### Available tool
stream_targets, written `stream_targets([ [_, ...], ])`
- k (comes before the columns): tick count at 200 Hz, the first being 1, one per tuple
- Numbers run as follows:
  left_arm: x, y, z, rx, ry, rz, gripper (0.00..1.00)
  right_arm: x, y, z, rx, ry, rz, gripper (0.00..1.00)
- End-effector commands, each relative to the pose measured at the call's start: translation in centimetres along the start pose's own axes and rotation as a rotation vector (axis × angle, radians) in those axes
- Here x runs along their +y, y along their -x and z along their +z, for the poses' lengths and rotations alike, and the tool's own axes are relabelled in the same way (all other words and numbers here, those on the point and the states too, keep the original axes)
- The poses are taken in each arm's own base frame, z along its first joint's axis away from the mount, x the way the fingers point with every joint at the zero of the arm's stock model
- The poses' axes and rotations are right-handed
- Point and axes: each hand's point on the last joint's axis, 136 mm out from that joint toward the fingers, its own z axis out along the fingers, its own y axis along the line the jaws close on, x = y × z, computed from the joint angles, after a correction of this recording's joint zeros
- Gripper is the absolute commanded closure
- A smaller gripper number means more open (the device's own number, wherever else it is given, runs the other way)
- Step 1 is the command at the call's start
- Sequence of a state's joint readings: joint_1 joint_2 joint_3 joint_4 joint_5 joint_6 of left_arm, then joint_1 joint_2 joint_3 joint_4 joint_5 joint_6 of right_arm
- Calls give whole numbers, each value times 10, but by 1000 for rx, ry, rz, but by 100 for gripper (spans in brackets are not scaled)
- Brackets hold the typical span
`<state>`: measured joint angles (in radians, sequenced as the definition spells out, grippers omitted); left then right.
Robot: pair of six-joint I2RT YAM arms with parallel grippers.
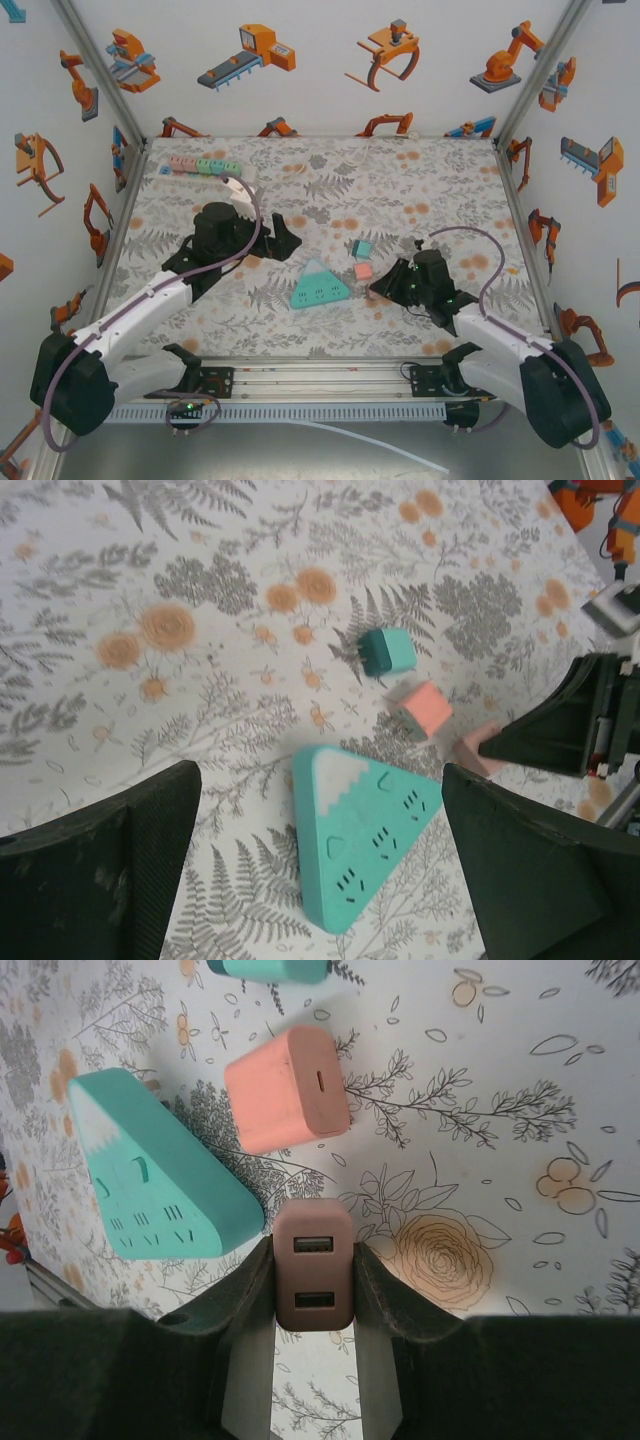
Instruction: Pull the plug off the socket
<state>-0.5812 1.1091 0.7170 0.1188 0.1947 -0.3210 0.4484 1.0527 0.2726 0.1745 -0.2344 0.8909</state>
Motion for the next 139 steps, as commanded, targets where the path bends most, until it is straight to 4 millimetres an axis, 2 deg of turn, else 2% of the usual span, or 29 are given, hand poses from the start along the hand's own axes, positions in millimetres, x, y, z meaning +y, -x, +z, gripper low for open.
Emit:
stream_targets([
  [1, -3, 21, 2, -62, -12, 33, 0, 26, 13, 5, -33, 123, 24, 68],
  [41, 3, 30, 1, -59, 12, 39, 2, 6, 9, 10, -30, 39, 38, 49],
  [57, 0, 30, 5, -33, -10, 57, 4, 4, 10, 5, -41, 18, 31, 43],
  [80, -1, 41, 14, -39, -14, 104, 4, 4, 18, -8, -75, -24, -12, 35],
  [103, -3, 63, 26, -56, -24, 235, 1, 17, 37, -34, -158, -43, -107, 28],
  [115, 0, 69, 36, 22, -33, 283, 0, 30, 50, -50, -211, -32, -191, 26],
  [117, -2, 75, 35, 27, -37, 293, 0, 33, 52, -53, -219, -27, -205, 26],
  [123, 3, 74, 41, 89, -43, 317, 0, 40, 58, -61, -244, -18, -250, 26],
  [131, 5, 84, 44, 118, -49, 370, 0, 50, 65, -70, -276, -5, -310, 26],
  [139, 16, 95, 46, 118, -35, 421, 1, 60, 71, -78, -302, 10, -377, 25],
])
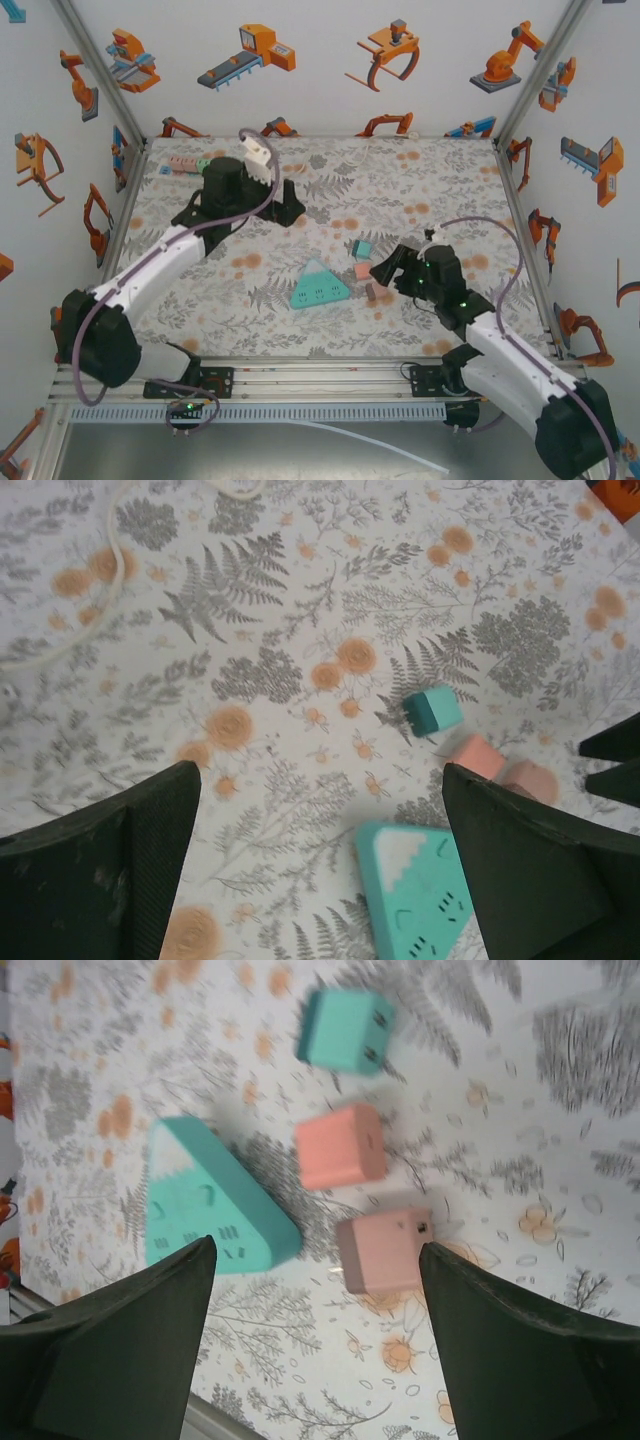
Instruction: Pull the plug off the socket
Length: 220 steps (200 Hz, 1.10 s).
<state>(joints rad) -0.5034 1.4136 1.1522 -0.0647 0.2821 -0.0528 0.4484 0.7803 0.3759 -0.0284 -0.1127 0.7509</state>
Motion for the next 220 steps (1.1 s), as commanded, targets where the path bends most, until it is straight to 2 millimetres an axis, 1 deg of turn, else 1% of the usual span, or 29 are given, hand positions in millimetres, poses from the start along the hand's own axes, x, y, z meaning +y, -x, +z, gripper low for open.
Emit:
stream_targets([
  [1, 16, 17, -1, 69, -30, 201, 1, 17, 33, -22, -93, -8, -216, 25],
  [9, 31, 24, 0, 67, -16, 261, 3, 27, 40, -26, -111, 16, -277, 25],
  [21, 51, 31, -1, 87, -36, 359, 3, 42, 44, -29, -118, 71, -369, 25],
  [31, 76, 29, 5, 135, -16, 421, 3, 54, 45, -29, -120, 122, -438, 25],
  [35, 87, 23, 8, 167, -10, 439, 3, 57, 45, -29, -120, 138, -457, 25],
  [37, 91, 25, 8, 175, -6, 450, 3, 58, 45, -28, -119, 143, -465, 25],
  [39, 95, 19, 9, 202, -8, 452, 3, 60, 46, -28, -121, 149, -471, 25],
  [47, 116, 14, 15, 274, 8, 481, 3, 63, 47, -27, -123, 158, -490, 25],
  [54, 137, 3, 19, 358, 31, 493, 3, 63, 48, -27, -125, 153, -502, 25],
  [60, 152, -3, 22, 416, 48, 520, 3, 63, 49, -26, -123, 150, -513, 25],
  [64, 161, -13, 26, 467, 46, 536, 3, 65, 50, -27, -122, 151, -524, 25],
  [85, 192, -42, 39, 604, -3, 640, 3, 67, 49, -26, -92, 150, -576, 24],
  [95, 204, -48, 47, 610, -30, 665, 3, 70, 47, -26, -72, 158, -601, 23],
  [109, 212, -55, 62, 585, -91, 695, 3, 70, 46, -23, -44, 157, -618, 23],
  [131, 226, -74, 89, 600, -135, 768, 3, 78, 47, -22, -3, 173, -622, 23],
  [138, 232, -82, 95, 612, -142, 788, 3, 80, 46, -22, 8, 182, -620, 23],
  [154, 243, -91, 106, 624, -145, 825, 3, 81, 45, -18, 20, 189, -601, 23],
  [178, 251, -94, 113, 567, -185, 821, 3, 78, 46, -12, 23, 173, -556, 24],
  [186, 249, -97, 112, 555, -218, 818, 3, 76, 47, -10, 19, 162, -542, 24],
  [200, 247, -108, 111, 553, -276, 794, 3, 73, 50, -7, 8, 144, -524, 24],
  [220, 250, -134, 113, 601, -320, 788, 3, 72, 53, -3, 1, 131, -516, 24],
])
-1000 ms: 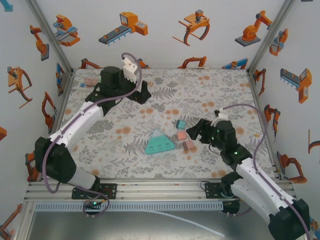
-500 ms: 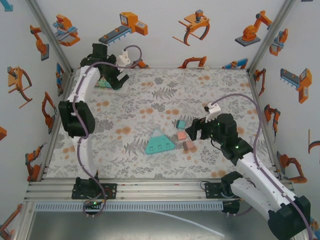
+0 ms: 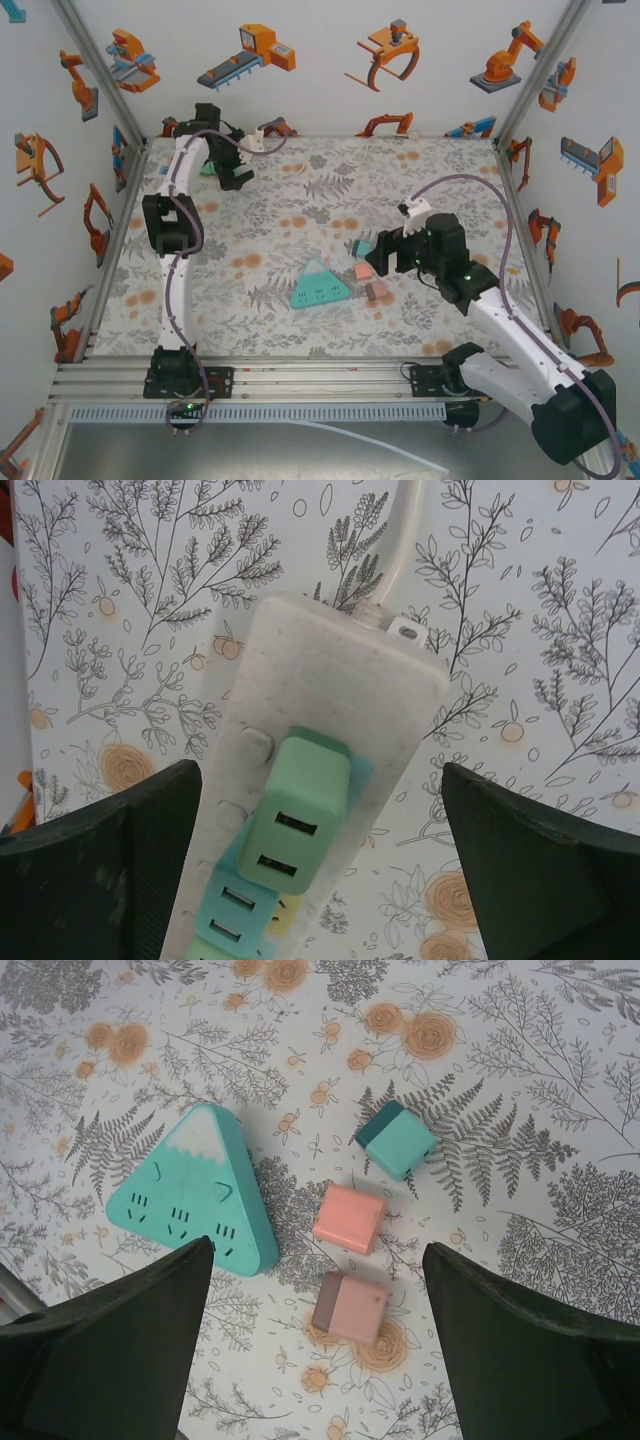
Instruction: Pull the plug off the socket
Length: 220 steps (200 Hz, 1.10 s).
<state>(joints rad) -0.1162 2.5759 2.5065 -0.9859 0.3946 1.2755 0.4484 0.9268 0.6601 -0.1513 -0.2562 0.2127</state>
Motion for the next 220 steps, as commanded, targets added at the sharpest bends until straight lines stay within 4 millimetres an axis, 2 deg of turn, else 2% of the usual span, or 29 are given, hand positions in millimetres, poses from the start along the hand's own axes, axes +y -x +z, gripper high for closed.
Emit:
stream_targets([
  [1, -23, -11, 9, -30, -112, 39, 3, -2, 16, 1, -44, -18, 21, 24],
  [32, -35, -27, 29, 4, -162, 27, 0, 0, 22, 2, -24, -14, 16, 25],
  [57, -40, -34, 38, 16, -181, 12, 15, 2, 22, 1, -23, -12, 19, 26],
  [77, -46, -28, 39, 0, -202, -9, 28, 3, 21, 0, -26, -9, 20, 26],
  [98, -55, -21, 40, 0, -227, -24, 32, 5, 21, -3, -35, -9, 18, 26],
  [129, -75, 8, 39, -18, -283, -57, 41, 6, 19, -10, -57, -21, 15, 27],
  [160, -92, 26, 42, -3, -321, -120, 41, 10, 19, -21, -92, -22, 32, 27],
  [186, -107, 51, 43, 11, -350, -204, 40, 11, 21, -35, -127, -37, 34, 28],
  [220, -130, 101, 34, -46, -414, -316, 36, 12, 23, -55, -171, -55, 69, 29],
])
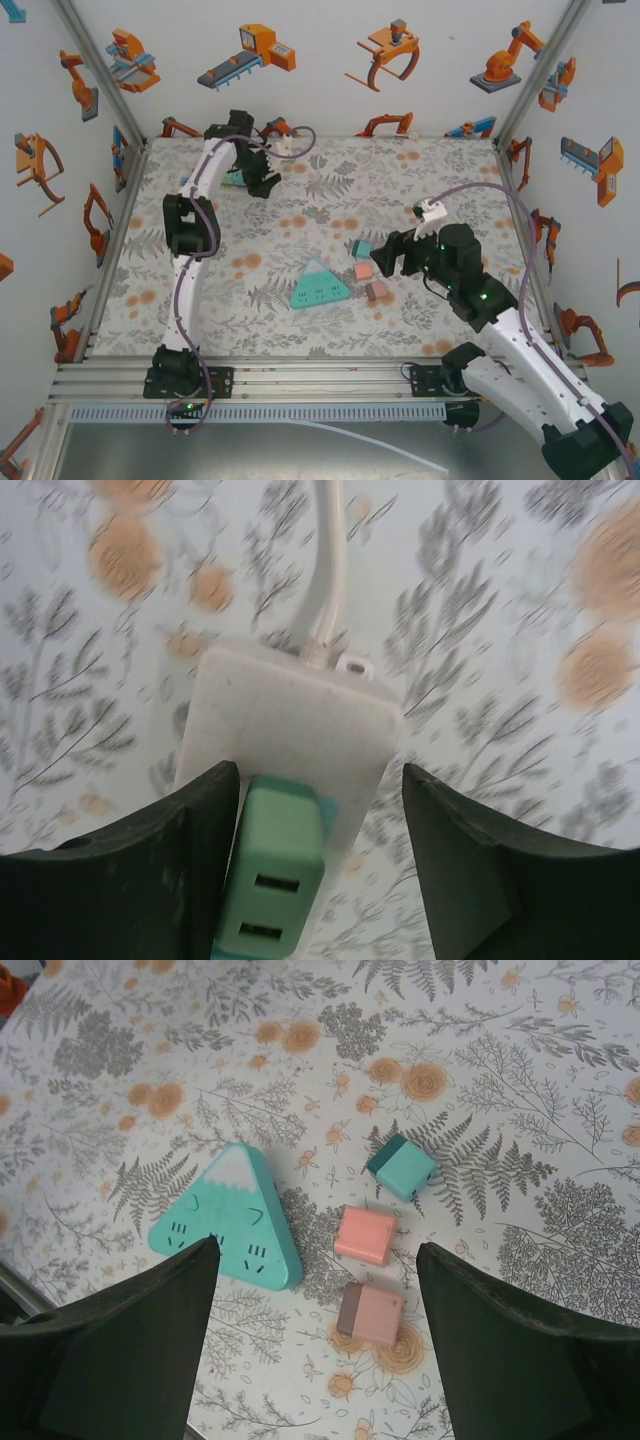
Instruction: Pull the plug off the socket
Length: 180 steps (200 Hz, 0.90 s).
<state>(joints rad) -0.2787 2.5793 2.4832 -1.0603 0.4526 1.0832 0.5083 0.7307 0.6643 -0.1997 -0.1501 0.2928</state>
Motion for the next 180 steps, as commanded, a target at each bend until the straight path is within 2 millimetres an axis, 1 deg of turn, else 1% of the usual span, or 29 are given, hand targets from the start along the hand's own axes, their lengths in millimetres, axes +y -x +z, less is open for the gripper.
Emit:
stream_targets([
  [1, -63, 18, 14, -9, -222, -228, 36, -4, -2, -12, -22, -37, 43, 29],
  [8, -67, 23, 16, -5, -224, -245, 36, -4, -1, -16, -31, -38, 51, 29],
  [20, -75, 25, 24, 29, -214, -258, 36, -3, -1, -23, -44, -37, 62, 30],
  [31, -83, 22, 32, 71, -194, -246, 35, -2, 0, -30, -58, -35, 64, 30],
  [52, -93, 19, 39, 108, -151, -226, 35, -3, -1, -41, -72, -42, 63, 30],
  [62, -99, 22, 39, 104, -134, -218, 35, -4, -1, -45, -79, -50, 60, 30],
  [70, -103, 29, 37, 80, -122, -219, 35, -4, -1, -48, -84, -54, 58, 30],
  [81, -103, 44, 28, 33, -80, -220, 34, -6, -1, -51, -90, -61, 57, 30],
  [82, -105, 42, 31, 35, -83, -225, 34, -6, -2, -51, -90, -61, 56, 30],
  [85, -104, 45, 28, 23, -69, -227, 34, -6, -2, -51, -91, -62, 54, 30],
  [97, -95, 61, 11, -48, 16, -246, 33, -6, -3, -50, -89, -61, 41, 30],
  [107, -86, 75, -8, -117, 82, -269, 32, -5, -5, -47, -77, -54, 27, 30],
  [117, -78, 84, -29, -179, 142, -306, 25, -4, -6, -44, -59, -50, 15, 29],
  [123, -67, 88, -44, -220, 196, -343, 22, -3, -7, -42, -47, -47, 11, 29],
  [138, -45, 87, -83, -307, 302, -461, 11, -2, -8, -35, -25, -40, 5, 29],
  [150, -22, 75, -119, -397, 382, -604, 7, -1, -8, -29, -19, -30, 3, 29],
  [160, 1, 55, -149, -464, 454, -735, 7, 0, -8, -25, -20, -24, 7, 29],
  [167, 19, 34, -170, -493, 530, -839, 7, 0, -8, -22, -21, -21, 15, 29],
  [172, 34, 15, -184, -506, 599, -927, 7, -1, -7, -20, -23, -21, 23, 29],
  [180, 52, -16, -201, -518, 681, -1068, 7, -1, -7, -17, -22, -23, 38, 29],
])
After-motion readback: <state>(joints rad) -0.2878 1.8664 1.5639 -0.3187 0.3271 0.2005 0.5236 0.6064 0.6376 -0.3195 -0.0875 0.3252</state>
